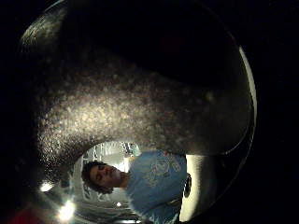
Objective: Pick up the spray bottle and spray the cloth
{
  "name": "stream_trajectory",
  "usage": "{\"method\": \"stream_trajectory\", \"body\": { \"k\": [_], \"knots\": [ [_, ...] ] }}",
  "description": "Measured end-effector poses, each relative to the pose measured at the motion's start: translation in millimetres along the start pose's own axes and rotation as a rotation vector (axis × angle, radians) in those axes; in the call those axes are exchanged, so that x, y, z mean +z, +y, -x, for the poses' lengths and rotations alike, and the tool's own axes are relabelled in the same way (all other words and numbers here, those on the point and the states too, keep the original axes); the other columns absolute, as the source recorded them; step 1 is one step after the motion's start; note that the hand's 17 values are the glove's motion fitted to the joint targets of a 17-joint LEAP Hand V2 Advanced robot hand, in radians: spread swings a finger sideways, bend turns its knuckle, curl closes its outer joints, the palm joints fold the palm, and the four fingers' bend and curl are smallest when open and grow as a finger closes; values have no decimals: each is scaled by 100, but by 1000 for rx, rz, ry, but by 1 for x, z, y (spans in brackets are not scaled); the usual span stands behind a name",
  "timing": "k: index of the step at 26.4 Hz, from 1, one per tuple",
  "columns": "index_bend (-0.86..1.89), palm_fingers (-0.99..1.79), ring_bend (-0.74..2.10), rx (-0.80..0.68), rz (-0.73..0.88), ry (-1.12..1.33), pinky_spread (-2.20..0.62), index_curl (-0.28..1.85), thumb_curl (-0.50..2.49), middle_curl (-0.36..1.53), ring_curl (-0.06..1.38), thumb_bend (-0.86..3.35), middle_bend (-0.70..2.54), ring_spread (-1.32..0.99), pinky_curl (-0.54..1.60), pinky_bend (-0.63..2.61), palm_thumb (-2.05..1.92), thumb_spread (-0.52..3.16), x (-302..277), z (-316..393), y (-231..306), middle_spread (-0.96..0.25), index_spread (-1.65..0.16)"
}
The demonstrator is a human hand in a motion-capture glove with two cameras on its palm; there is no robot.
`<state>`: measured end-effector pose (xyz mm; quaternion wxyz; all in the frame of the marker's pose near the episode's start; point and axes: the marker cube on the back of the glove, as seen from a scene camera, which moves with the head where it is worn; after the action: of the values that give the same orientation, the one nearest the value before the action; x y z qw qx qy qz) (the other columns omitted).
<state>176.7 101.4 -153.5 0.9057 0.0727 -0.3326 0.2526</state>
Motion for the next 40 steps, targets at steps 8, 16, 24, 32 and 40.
{"method": "stream_trajectory", "body": {
  "k": [8, 16, 24, 32, 40],
  "knots": [
    [14, 113, 41, -257, -43, -255, 10, 38, 61, 45, 39, -2, 24, 0, 38, 28, 91, 85, 113, 71, -32, -4, -23],
    [15, 113, 40, -381, -100, -241, 10, 39, 60, 45, 39, -3, 25, 0, 38, 28, 90, 86, 227, 104, -61, -4, -23],
    [15, 113, 39, -388, -89, -197, 9, 39, 59, 45, 39, -3, 24, -1, 38, 28, 90, 88, 277, 108, -73, -5, -23],
    [15, 112, 38, -403, -52, -159, 9, 40, 58, 45, 38, -2, 25, -1, 38, 27, 89, 90, 282, 110, -68, -5, -23],
    [4, 88, 36, -448, -47, -21, 10, 33, 54, 46, 39, -2, 28, -2, 39, 28, 88, 100, 227, 85, -26, -6, -27]
  ]
}}
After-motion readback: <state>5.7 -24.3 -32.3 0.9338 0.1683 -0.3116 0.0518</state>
